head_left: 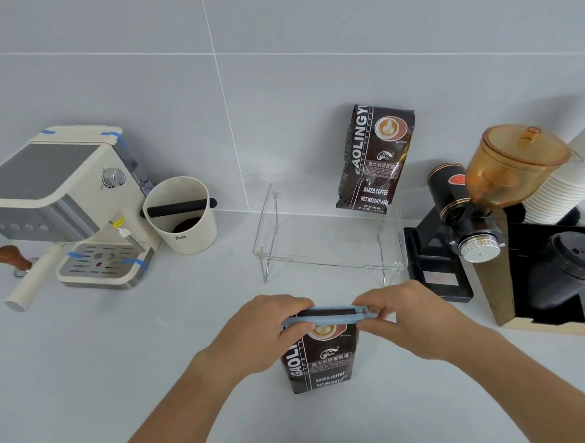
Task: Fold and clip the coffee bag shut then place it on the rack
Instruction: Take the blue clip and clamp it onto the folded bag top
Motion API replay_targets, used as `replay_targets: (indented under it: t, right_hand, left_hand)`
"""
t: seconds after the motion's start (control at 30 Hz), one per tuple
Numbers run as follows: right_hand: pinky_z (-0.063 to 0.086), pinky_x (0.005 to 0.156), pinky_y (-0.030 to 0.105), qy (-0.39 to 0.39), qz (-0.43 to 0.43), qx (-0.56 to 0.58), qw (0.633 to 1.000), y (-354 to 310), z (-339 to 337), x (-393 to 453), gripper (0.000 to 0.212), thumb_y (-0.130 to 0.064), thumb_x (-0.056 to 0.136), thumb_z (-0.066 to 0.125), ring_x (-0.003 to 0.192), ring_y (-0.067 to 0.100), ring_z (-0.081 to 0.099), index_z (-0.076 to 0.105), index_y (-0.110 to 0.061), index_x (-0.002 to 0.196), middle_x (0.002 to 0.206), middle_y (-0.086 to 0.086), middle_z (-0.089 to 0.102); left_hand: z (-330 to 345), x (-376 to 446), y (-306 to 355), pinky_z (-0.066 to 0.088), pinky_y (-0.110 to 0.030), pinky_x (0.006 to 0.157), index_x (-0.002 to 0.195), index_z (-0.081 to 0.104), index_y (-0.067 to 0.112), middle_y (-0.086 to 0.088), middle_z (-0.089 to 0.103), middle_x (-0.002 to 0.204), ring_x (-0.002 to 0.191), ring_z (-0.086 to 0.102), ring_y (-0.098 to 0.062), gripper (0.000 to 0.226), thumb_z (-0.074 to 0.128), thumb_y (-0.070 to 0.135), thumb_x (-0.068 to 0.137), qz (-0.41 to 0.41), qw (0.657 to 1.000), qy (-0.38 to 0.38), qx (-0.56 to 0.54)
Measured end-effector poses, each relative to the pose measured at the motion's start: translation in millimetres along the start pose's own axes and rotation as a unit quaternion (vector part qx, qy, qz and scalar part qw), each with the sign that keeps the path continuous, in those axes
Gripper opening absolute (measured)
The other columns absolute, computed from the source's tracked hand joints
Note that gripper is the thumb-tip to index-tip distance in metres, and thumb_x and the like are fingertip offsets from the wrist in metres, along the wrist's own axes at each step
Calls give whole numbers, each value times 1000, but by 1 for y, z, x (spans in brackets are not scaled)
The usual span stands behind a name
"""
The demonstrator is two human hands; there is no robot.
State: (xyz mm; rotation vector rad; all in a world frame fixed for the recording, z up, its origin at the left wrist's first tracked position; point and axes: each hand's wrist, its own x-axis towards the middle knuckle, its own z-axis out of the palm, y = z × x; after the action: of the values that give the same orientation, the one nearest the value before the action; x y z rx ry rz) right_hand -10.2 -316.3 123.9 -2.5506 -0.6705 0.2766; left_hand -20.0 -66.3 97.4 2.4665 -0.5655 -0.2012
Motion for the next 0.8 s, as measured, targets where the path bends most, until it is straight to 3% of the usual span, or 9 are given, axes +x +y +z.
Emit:
replay_targets:
  t: [0.07,0.23,0.47,0.63,0.7,0.8]
  right_hand:
    - [48,63,13,10,1,-5,1000,2,3,-2,17,-34,87,65,77,9,66,69,-27,102,84,-9,74]
    - [53,62,38,41,-7,0,999,3,14,-4,12,-34,89,59,65,19,62,68,-26,93,72,-3,70]
    - [52,52,39,102,-23,-2,994,2,27,-9,11,-30,86,60,57,24,61,66,-22,89,64,-1,68]
    - [52,54,40,93,-17,9,995,4,27,-6,7,-29,87,62,58,24,60,65,-23,86,63,-1,67]
    - [53,56,38,87,-17,24,996,4,27,-5,6,-29,86,61,59,22,61,64,-25,84,65,-2,67]
    - [44,53,13,89,-7,63,994,4,26,-3,3,-20,83,69,67,18,61,69,-22,86,70,-5,69]
  left_hand:
    - [1,-1,0,49,-28,69,114,61,31,7,71,97,88,62,-12,24,53,40,93,-1,1000,2,0]
    - [5,-3,-4,50,-34,67,106,59,31,6,69,87,77,59,-12,22,50,43,91,-4,1000,11,0]
    - [6,-4,-4,50,-33,62,100,62,28,3,70,82,73,60,-13,24,48,45,89,2,1000,18,2]
    - [3,-4,-5,51,-34,61,101,63,28,3,72,84,77,63,-14,19,54,40,90,-1,1000,13,-18]
    - [1,-5,-5,53,-38,63,104,64,28,4,74,88,82,65,-12,20,56,39,90,-11,999,7,-39]
    - [0,-6,-6,55,-42,64,107,64,29,6,75,92,86,67,-13,21,58,39,89,-21,996,0,-81]
